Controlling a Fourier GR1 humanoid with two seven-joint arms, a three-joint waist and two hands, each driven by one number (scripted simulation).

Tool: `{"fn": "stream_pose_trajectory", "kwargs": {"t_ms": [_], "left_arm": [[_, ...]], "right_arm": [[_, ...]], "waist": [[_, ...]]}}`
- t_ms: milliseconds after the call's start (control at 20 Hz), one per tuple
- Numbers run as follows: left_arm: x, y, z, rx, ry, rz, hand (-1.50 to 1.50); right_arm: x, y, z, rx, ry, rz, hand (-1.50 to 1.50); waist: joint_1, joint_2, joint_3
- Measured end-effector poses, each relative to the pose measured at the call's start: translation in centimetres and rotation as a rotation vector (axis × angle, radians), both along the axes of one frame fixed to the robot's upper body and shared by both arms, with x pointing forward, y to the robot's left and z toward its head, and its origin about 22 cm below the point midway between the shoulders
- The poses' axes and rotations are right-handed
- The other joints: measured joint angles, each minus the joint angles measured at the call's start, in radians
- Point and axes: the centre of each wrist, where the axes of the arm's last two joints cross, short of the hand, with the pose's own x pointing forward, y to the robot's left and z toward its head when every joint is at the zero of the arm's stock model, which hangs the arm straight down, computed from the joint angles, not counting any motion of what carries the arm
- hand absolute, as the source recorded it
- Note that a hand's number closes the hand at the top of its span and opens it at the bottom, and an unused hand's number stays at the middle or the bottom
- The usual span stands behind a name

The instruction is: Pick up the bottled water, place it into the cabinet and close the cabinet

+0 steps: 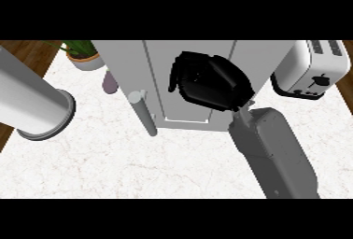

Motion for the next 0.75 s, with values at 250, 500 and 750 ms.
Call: {"fn": "stream_pose_trajectory", "kwargs": {"t_ms": [250, 500, 750], "left_arm": [[0.1, 0.4, 0.1, -0.001, 0.005, -0.012, -1.5], [0.4, 0.5, 0.2, -0.012, 0.006, -0.033, -1.5], [0.3, 0.6, 0.2, -0.018, 0.012, -0.039, -1.5]], "right_arm": [[1.0, -0.1, -0.4, -0.016, -0.021, 0.063, 1.5], [1.2, 0.3, -0.4, -0.019, -0.012, 0.073, 1.5], [1.4, 0.2, -0.2, -0.009, 0.002, 0.109, 1.5]], "waist": [[-0.006, -0.012, 0.007], [-0.01, -0.015, 0.016], [-0.01, -0.014, 0.02]]}}
